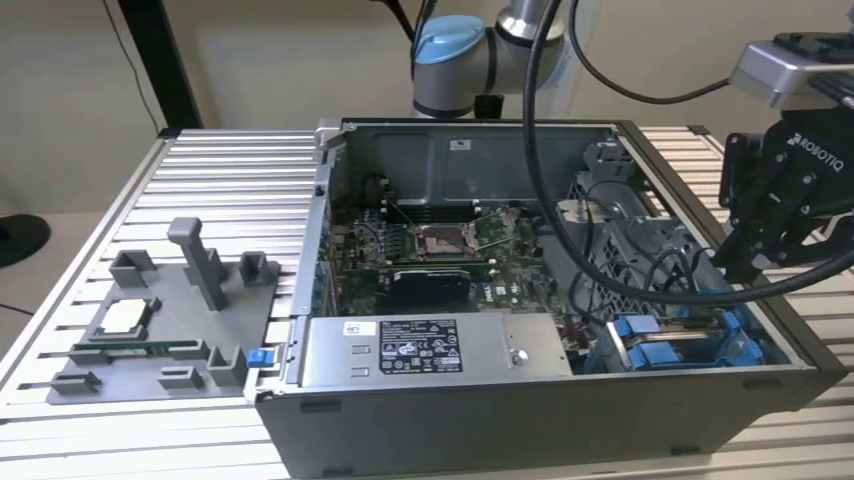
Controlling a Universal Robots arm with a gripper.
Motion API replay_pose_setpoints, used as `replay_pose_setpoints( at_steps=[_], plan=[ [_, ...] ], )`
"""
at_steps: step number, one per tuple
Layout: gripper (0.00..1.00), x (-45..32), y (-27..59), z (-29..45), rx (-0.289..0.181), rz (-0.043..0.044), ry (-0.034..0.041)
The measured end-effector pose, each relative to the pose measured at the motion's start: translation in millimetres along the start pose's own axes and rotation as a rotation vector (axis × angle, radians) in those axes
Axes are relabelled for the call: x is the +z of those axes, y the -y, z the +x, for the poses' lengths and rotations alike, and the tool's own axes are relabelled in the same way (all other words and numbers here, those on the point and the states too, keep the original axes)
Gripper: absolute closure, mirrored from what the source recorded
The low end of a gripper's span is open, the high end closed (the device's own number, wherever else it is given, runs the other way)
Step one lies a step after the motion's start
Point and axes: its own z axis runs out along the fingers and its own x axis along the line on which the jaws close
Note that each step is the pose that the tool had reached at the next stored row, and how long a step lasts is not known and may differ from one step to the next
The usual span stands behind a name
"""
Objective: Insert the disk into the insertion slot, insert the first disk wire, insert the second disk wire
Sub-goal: 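Insert the first disk wire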
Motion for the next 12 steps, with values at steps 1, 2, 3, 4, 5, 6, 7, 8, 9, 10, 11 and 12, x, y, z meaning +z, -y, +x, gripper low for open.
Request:
replay_pose_setpoints(
  at_steps=[1,2,3,4,5,6,7,8,9,10,11,12],
  plan=[
    [0.0,0.0,0.0,0.0,0.0,0.0,0.0],
    [0.0,-0.3,0.0,0.0,0.0,0.0,-0.0002],
    [0.0,-0.4,0.0,0.0,0.0,0.0,-0.0003],
    [0.0,-0.4,0.0,0.0,0.0,0.0,-0.0003],
    [0.0,-0.5,0.1,0.0,0.0,0.0,-0.0003],
    [0.0,-0.5,0.3,-0.1,0.0,0.0,-0.0005],
    [0.0,-0.6,0.6,-0.1,0.0,0.0,-0.0005],
    [0.0,-0.5,0.8,0.0,0.0,0.0,-0.0004],
    [0.0,-0.5,1.0,0.0,0.0,0.0,-0.0002],
    [0.0,-0.5,1.3,0.0,0.0,0.0,-0.0004],
    [0.0,-0.5,1.6,0.0,0.0,0.0,-0.0003],
    [0.0,-0.5,1.9,0.0,0.0,0.0,-0.0003]
  ],
)
